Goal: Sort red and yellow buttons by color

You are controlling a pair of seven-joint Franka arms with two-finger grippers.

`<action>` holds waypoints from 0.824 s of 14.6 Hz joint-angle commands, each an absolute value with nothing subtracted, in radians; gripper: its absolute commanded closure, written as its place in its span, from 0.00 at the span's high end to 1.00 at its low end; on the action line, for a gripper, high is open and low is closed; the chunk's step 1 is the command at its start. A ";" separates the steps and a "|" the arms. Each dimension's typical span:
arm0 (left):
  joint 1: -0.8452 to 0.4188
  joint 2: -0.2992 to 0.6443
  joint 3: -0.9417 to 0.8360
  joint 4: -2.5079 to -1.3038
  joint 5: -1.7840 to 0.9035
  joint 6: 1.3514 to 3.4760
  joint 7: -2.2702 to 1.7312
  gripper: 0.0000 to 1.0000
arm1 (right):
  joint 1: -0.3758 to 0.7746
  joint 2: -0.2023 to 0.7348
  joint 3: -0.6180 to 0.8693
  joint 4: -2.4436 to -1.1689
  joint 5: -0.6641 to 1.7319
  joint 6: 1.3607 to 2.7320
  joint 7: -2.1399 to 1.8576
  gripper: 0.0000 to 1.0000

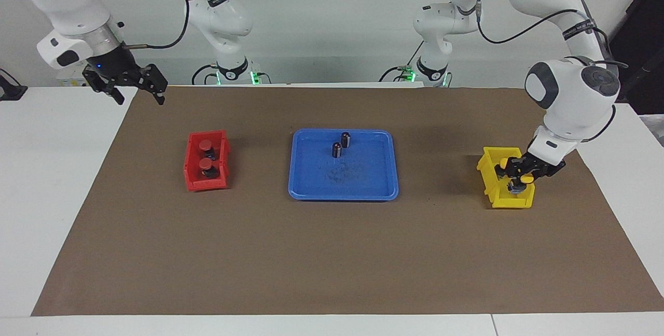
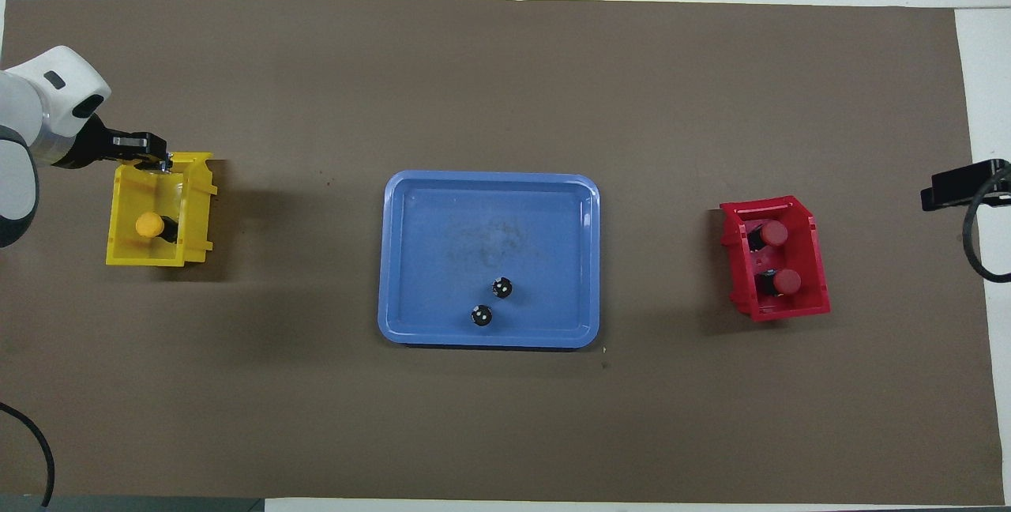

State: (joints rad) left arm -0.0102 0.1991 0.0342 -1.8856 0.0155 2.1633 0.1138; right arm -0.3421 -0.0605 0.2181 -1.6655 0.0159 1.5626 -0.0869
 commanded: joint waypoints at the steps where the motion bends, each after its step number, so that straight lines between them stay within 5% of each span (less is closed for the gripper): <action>1: 0.017 0.184 0.025 -1.951 0.015 2.207 0.130 0.01 | -0.161 -0.043 0.031 -1.643 -0.012 1.525 -0.117 1.00; 2: 0.017 0.184 0.025 -1.966 0.015 2.233 0.129 0.01 | -0.055 -0.035 -0.103 -1.643 -0.014 1.528 -0.117 1.00; 5: 0.017 0.208 0.025 -1.982 0.015 2.287 0.130 0.01 | 0.027 -0.031 -0.159 -1.644 -0.017 1.517 -0.109 1.00; 12: 0.034 0.224 0.025 -2.032 0.015 2.362 0.133 0.02 | 0.041 -0.055 -0.163 -1.644 -0.017 1.516 -0.115 1.00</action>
State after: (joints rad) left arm 0.0132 0.2348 0.0334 -1.9839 0.0155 2.2973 0.1161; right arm 0.0450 -0.0441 -0.1653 -1.6545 -0.0038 1.5368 -0.0907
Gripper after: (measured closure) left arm 0.626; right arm 0.000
